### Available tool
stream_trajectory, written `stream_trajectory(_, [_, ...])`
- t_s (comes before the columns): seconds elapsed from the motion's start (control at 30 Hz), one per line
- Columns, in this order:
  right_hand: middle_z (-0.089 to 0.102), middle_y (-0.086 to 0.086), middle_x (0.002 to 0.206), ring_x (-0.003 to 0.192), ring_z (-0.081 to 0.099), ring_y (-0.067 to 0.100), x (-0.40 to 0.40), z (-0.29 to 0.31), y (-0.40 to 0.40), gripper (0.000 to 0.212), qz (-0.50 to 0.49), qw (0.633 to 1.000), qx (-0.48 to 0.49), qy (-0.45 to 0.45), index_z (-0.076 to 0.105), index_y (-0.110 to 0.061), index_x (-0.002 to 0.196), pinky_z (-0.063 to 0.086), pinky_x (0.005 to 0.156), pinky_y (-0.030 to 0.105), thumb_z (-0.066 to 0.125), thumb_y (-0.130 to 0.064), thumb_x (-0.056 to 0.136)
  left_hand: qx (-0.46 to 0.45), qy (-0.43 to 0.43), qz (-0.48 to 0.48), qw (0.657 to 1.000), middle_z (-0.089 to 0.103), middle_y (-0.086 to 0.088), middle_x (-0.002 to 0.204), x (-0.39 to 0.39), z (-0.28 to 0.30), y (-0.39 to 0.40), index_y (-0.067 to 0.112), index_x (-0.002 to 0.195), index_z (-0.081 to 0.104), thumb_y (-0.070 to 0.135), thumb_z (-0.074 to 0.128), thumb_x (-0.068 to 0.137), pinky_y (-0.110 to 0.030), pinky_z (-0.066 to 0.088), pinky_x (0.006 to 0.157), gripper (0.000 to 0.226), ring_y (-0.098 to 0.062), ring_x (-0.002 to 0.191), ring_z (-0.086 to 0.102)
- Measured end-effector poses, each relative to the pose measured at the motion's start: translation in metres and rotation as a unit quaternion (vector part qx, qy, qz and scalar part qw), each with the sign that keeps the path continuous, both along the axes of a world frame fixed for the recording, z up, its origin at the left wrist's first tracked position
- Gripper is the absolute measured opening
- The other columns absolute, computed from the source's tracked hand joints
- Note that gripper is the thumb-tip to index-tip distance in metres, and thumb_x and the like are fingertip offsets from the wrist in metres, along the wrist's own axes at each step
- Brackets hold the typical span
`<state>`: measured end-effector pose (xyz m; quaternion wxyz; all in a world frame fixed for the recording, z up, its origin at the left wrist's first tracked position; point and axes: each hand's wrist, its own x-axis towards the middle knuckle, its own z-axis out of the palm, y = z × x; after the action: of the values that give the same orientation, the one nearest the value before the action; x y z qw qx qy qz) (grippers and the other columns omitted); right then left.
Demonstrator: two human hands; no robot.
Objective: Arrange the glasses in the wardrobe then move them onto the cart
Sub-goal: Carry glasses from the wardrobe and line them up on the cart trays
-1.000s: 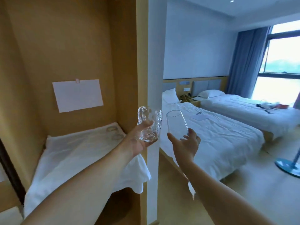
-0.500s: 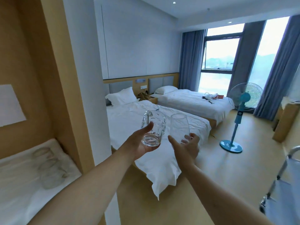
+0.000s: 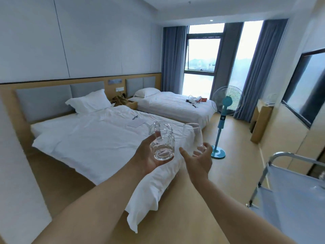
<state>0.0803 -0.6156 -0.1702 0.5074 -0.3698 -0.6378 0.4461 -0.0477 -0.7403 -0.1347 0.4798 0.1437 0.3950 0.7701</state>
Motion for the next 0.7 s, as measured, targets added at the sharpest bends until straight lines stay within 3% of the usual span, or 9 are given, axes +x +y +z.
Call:
stream_trajectory(0.2, [0.060,0.002,0.120,0.097,0.063,0.017,0.003,-0.009,0.065,0.091,-0.042,0.999,-0.013,0.002,0.041,-0.016,0.139,0.049,0.085,0.030,0.092,-0.039,0.068,0.012,-0.001,-0.074,0.997,0.070,-0.018,0.125,-0.012,-0.010,0.086,0.013,0.124,0.072,0.045,0.077,0.085,-0.062,0.049,0.100,0.051,-0.038,0.109,0.069])
stream_trajectory(0.3, [0.062,0.003,0.122,0.101,0.064,0.019,0.006,-0.015,0.096,0.088,-0.076,0.997,-0.020,0.008,0.042,-0.017,0.139,0.053,0.093,0.036,0.091,-0.040,0.070,0.006,-0.005,-0.106,0.994,0.064,-0.015,0.135,-0.019,-0.012,0.129,0.013,0.132,0.068,0.047,0.073,0.085,-0.060,0.042,0.108,0.058,-0.034,0.116,0.065])
stream_trajectory(0.4, [0.062,0.001,0.118,0.102,0.063,0.018,0.007,-0.021,0.126,0.088,-0.115,0.993,-0.029,0.011,0.041,-0.020,0.141,0.049,0.091,0.029,0.091,-0.040,0.070,-0.006,0.013,-0.140,0.990,0.061,-0.015,0.139,-0.030,-0.017,0.171,0.010,0.143,0.056,0.045,0.079,0.082,-0.058,0.039,0.113,0.074,-0.036,0.125,0.058])
stream_trajectory(0.47, [0.061,-0.001,0.114,0.102,0.062,0.018,0.006,-0.025,0.148,0.089,-0.143,0.989,-0.030,0.012,0.041,-0.021,0.140,0.048,0.088,0.029,0.091,-0.040,0.069,-0.028,0.038,-0.160,0.986,0.068,-0.015,0.128,-0.037,-0.017,0.202,0.009,0.140,0.057,0.046,0.083,0.073,-0.053,0.046,0.107,0.081,-0.035,0.113,0.066])
stream_trajectory(0.57, [0.058,-0.002,0.112,0.100,0.060,0.016,0.002,-0.031,0.181,0.092,-0.190,0.982,-0.024,0.000,0.039,-0.021,0.142,0.053,0.090,0.038,0.090,-0.038,0.068,-0.035,0.056,-0.212,0.975,0.073,-0.013,0.110,-0.046,-0.015,0.251,0.010,0.137,0.058,0.043,0.078,0.083,-0.044,0.053,0.094,0.066,-0.031,0.095,0.072])
stream_trajectory(0.63, [0.055,-0.002,0.113,0.101,0.059,0.017,0.000,-0.032,0.202,0.094,-0.219,0.975,-0.029,-0.008,0.037,-0.021,0.143,0.054,0.089,0.040,0.090,-0.037,0.067,-0.044,0.060,-0.232,0.970,0.072,-0.018,0.117,-0.051,-0.013,0.282,0.009,0.136,0.058,0.037,0.079,0.082,-0.047,0.055,0.093,0.065,-0.036,0.103,0.071])
stream_trajectory(0.7, [0.054,0.000,0.114,0.104,0.058,0.019,-0.003,-0.033,0.220,0.095,-0.243,0.969,-0.037,-0.010,0.037,-0.020,0.142,0.054,0.089,0.041,0.091,-0.034,0.066,-0.048,0.072,-0.252,0.964,0.066,-0.024,0.129,-0.056,-0.014,0.312,0.008,0.136,0.057,0.031,0.085,0.073,-0.053,0.052,0.102,0.073,-0.041,0.120,0.064])
